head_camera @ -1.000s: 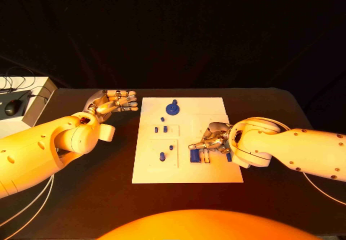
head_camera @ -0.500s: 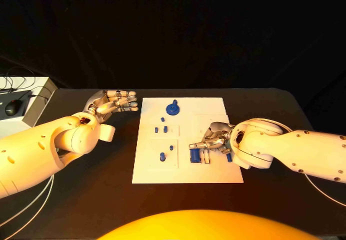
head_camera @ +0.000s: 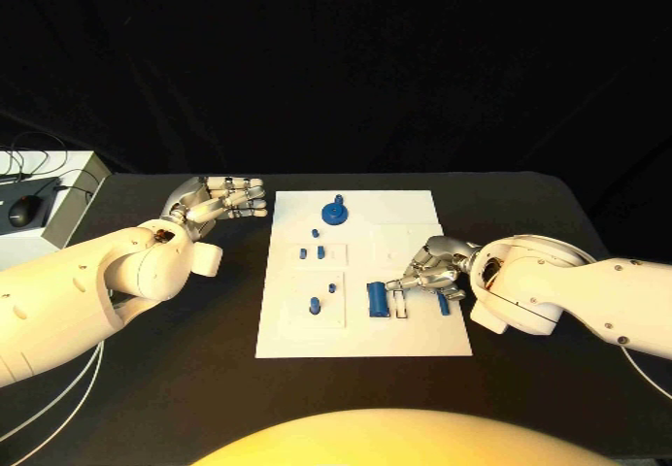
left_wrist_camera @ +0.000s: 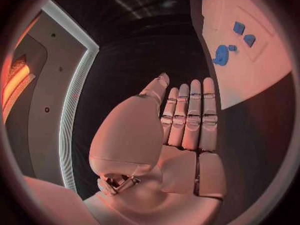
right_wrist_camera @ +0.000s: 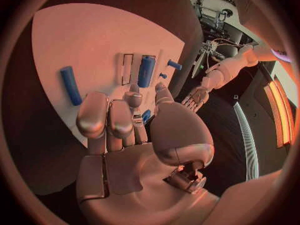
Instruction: Assemble the parts on the task board
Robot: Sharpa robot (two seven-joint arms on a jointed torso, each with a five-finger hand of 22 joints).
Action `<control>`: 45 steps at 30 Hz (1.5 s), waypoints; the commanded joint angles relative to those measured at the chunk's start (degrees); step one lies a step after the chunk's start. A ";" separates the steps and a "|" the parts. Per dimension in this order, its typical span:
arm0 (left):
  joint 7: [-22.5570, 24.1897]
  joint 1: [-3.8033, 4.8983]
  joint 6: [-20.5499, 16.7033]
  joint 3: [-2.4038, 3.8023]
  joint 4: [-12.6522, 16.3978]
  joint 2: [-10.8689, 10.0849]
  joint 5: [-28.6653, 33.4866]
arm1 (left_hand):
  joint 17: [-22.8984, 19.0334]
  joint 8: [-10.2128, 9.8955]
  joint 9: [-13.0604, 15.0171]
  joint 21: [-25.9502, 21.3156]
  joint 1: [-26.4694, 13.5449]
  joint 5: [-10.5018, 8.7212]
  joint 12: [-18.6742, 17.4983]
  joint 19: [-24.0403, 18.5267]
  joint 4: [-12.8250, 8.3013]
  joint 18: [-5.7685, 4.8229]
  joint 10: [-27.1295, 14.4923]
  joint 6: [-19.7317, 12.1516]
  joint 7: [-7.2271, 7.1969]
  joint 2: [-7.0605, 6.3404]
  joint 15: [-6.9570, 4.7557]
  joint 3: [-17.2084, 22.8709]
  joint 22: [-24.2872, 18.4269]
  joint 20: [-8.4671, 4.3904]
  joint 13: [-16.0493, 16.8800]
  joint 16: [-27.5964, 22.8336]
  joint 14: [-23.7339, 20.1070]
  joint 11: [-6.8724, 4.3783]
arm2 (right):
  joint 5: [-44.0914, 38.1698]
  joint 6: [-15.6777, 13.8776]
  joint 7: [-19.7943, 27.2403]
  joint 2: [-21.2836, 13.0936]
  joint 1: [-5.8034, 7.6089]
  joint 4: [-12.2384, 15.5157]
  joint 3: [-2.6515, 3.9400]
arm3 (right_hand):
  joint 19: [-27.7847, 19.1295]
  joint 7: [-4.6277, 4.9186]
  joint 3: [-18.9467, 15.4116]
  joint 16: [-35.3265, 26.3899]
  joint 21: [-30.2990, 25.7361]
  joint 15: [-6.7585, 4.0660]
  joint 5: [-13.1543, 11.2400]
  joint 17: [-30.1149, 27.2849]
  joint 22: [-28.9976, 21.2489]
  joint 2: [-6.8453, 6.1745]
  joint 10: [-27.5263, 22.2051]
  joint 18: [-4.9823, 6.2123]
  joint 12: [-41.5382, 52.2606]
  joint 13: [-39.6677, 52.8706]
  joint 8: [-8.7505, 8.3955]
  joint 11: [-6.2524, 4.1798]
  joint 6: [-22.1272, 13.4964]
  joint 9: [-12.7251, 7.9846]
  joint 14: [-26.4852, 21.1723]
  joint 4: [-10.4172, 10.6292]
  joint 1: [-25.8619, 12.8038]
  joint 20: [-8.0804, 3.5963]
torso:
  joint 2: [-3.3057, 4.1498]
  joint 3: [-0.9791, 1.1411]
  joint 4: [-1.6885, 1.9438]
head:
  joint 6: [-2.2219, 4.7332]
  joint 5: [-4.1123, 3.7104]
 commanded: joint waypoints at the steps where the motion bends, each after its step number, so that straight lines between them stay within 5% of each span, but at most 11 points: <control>1: 1.08 -0.01 0.77 0.04 0.03 0.10 0.24 | 0.02 0.02 -0.01 0.09 0.00 0.00 -0.02 0.21 0.18 -0.24 -0.14 -0.25 0.10 -0.42 -0.05 -0.05 -0.02 0.06 -0.03 0.24 0.07 0.00 | 2.00 0.47 3.08 -1.57 0.18 0.27 0.05 | 2.80 -0.26 -0.03 0.35 0.33 -0.20 0.18 0.12 7.94 0.69 0.43 -0.55 0.35 0.07 0.19 0.13 0.11 0.00 0.37 -0.28 -0.08 -0.07 | -0.02 0.02 -0.01 | 0.17 -0.28; 12: 1.36 -0.02 0.86 0.03 -0.17 0.32 0.28 | 0.05 0.01 -0.02 0.07 -0.01 0.01 -0.01 0.23 0.24 -0.24 -0.06 -0.22 0.06 -0.43 -0.07 -0.20 -0.08 0.06 -0.03 0.26 0.11 -0.04 | -4.96 11.06 -0.07 -6.79 0.91 -0.95 0.08 | 2.82 -0.36 -0.20 0.80 1.24 -0.24 1.35 0.70 8.12 0.73 0.58 -0.66 0.08 0.06 0.11 0.06 0.47 -0.09 0.38 -0.82 0.13 -0.08 | -0.03 -0.01 0.00 | 0.33 -1.25; 16: 1.39 -0.03 0.88 0.03 -0.21 0.38 0.28 | 0.06 0.04 -0.01 0.06 0.03 0.03 -0.02 0.26 0.26 -0.24 -0.05 -0.11 -0.05 -0.37 -0.08 -0.23 -0.11 0.06 -0.03 0.26 0.12 -0.06 | -10.18 13.27 -0.62 -7.76 0.95 -0.89 0.07 | 2.71 0.06 -0.59 0.72 1.61 -0.04 1.43 0.97 8.18 0.57 0.71 -0.62 -0.78 0.03 -3.89 0.35 2.13 -4.31 0.35 0.17 -0.24 0.13 | 0.03 -0.05 0.03 | 0.37 -1.78; 20: 1.40 -0.03 0.86 0.03 -0.22 0.45 0.28 | 0.06 0.04 -0.01 0.06 0.03 0.03 -0.02 0.26 0.26 -0.24 -0.05 -0.11 -0.05 -0.37 -0.08 -0.23 -0.11 0.06 -0.03 0.26 0.12 -0.06 | -14.51 14.74 -1.49 -8.35 0.94 -0.73 0.06 | 2.71 -0.05 -0.56 0.74 1.85 -0.06 1.39 1.12 8.22 0.54 0.89 -0.64 -0.88 0.12 -4.25 0.25 2.75 -4.75 0.37 0.50 -0.15 0.10 | 0.02 -0.07 -0.01 | 0.43 -2.11; 45: 1.27 -0.03 0.73 0.03 -0.12 0.20 0.28 | 0.08 0.00 -0.02 0.02 0.02 0.04 -0.01 0.30 0.42 -0.25 -0.10 -0.21 0.05 -0.34 -0.06 -0.42 -0.29 0.07 -0.03 0.25 0.08 -0.03 | -18.65 14.80 -3.66 -5.62 -1.72 -1.81 -0.05 | 2.75 -0.50 -0.64 0.70 2.26 -0.31 5.02 1.40 8.27 1.21 1.36 -0.76 -0.90 0.58 -3.56 -0.05 3.32 -3.81 0.45 1.70 -0.33 -0.15 | 0.05 -0.04 0.01 | -0.18 -2.10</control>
